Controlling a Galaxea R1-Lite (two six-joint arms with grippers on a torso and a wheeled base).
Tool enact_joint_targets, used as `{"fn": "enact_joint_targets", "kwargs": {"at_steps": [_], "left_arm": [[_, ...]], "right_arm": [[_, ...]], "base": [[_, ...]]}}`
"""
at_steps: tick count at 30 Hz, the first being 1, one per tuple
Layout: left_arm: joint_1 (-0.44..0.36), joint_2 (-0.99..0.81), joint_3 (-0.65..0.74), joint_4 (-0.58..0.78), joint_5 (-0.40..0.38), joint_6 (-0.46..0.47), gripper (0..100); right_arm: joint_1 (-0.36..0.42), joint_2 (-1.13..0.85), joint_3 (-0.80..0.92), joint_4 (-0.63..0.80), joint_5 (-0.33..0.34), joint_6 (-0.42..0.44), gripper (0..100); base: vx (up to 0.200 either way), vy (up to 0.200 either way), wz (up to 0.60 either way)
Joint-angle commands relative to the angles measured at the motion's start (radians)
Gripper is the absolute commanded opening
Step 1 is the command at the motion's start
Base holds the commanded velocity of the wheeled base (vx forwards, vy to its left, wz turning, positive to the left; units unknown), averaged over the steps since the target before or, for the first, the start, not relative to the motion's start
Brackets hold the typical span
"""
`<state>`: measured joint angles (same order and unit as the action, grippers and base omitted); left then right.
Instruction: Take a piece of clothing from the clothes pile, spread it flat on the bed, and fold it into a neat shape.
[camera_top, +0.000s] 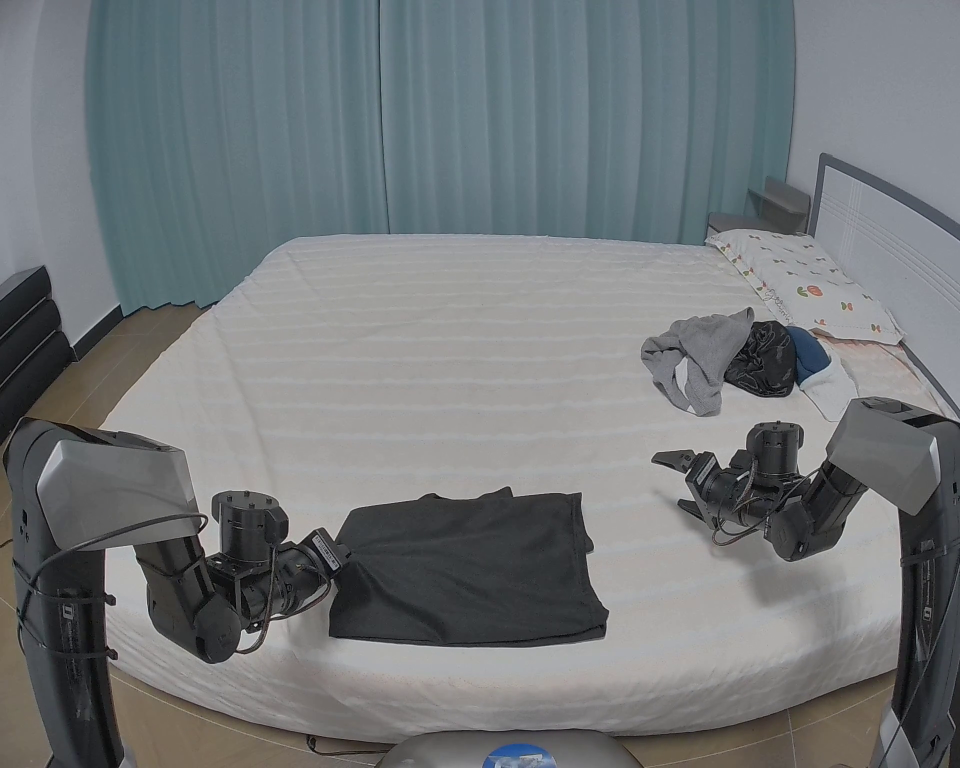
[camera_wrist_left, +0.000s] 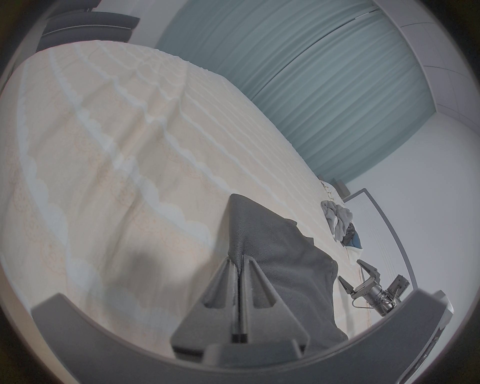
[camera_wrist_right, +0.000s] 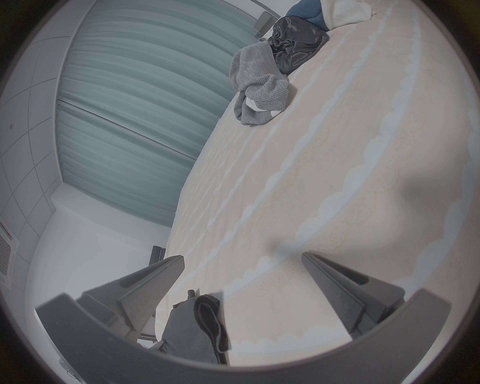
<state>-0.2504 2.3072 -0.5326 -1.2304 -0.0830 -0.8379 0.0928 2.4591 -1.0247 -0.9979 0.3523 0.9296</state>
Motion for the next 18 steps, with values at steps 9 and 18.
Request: {"fn": "enact_joint_targets", "kwargs": {"at_steps": [9,18], "left_arm": [[0.011,0.003,-0.012,0.012,0.003,-0.017,0],[0.031,-0.005,-0.006,0.009,0.003,-0.04,0]], "right_arm": [[0.001,-0.002,0.003,-0.001,0.0,0.0,100],[0.001,-0.002,0.003,-0.001,0.0,0.0,100]], "base": [[0.0,0.0,0.0],[0.0,0.089,0.0]]}}
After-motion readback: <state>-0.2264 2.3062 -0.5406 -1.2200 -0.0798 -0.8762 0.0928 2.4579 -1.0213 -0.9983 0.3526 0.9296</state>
